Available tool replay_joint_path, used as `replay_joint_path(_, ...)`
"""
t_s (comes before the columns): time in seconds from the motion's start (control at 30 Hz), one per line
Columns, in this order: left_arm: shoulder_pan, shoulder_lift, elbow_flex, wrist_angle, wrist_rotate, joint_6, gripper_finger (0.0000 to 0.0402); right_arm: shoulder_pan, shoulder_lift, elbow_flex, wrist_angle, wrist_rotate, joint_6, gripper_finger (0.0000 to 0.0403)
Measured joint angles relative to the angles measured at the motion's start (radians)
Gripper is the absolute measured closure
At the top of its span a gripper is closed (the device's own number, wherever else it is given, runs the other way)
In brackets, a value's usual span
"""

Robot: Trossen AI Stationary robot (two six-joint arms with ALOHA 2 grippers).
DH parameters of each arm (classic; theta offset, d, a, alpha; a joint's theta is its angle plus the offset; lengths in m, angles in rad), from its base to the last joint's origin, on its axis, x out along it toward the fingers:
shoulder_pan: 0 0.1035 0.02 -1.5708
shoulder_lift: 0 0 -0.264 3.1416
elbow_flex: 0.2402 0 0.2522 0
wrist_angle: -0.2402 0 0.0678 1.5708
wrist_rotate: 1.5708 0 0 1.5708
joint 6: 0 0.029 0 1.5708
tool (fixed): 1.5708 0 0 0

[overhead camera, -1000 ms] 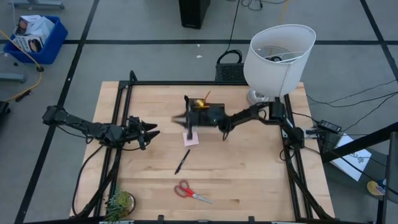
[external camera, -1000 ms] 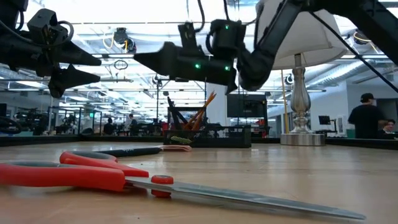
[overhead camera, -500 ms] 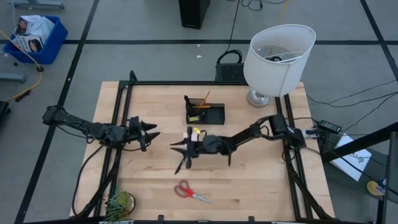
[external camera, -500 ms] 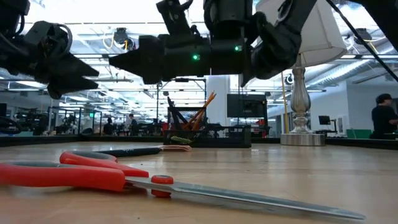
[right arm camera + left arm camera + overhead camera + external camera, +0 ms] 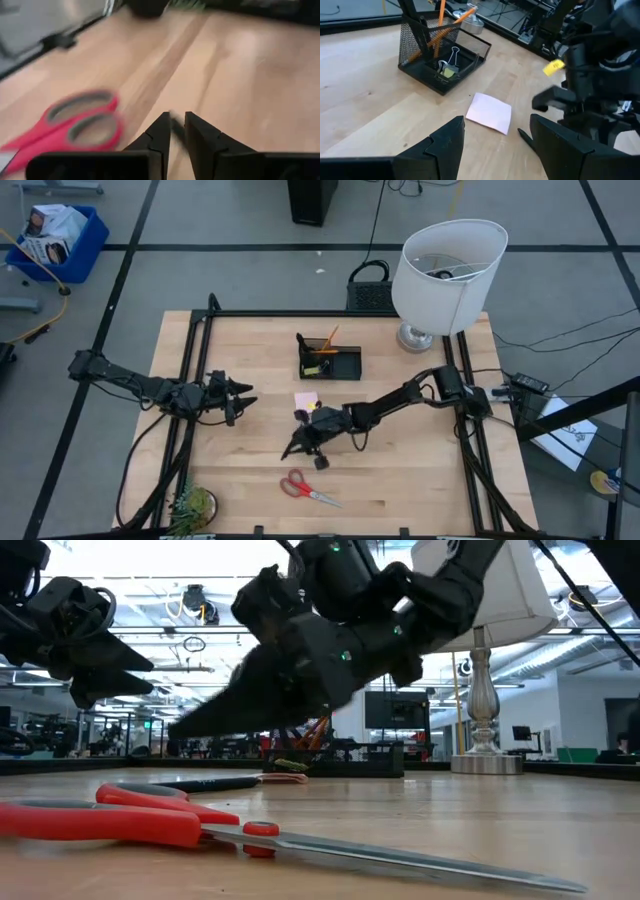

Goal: Pick and place office supplies into organizer
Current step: Put the black pen into the desk organizer

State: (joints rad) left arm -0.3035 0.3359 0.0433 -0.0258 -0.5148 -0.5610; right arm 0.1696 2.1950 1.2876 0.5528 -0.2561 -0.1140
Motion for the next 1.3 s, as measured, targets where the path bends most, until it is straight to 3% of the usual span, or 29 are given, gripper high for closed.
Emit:
replay_joint_path(0.23, 0.0, 0.0, 0.0, 0.004, -0.014, -0.001, 0.0172, 0.005, -0.064, 0.131, -0.451, -0.011, -0.161, 0.0348)
replay_joint_path(0.33, 0.0, 0.001, 0.0, 0.006, -0.05, -0.002, 0.0172, 0.01, -0.061, 0.194, -0.543, -0.01, -0.238, 0.0329)
replay_joint_path(0.53, 0.001, 0.012, 0.0, 0.003, -0.066, -0.002, 0.0172, 0.007, -0.062, 0.228, -0.542, -0.017, -0.331, 0.0288)
replay_joint_path(0.67, 0.001, 0.012, 0.0, 0.014, -0.067, -0.007, 0.0172, -0.003, -0.059, 0.226, -0.488, -0.076, -0.363, 0.0276)
replay_joint_path(1.3, 0.001, 0.012, 0.0, 0.151, -0.09, 0.093, 0.0172, -0.006, 0.015, 0.233, -0.456, -0.024, -0.447, 0.0284)
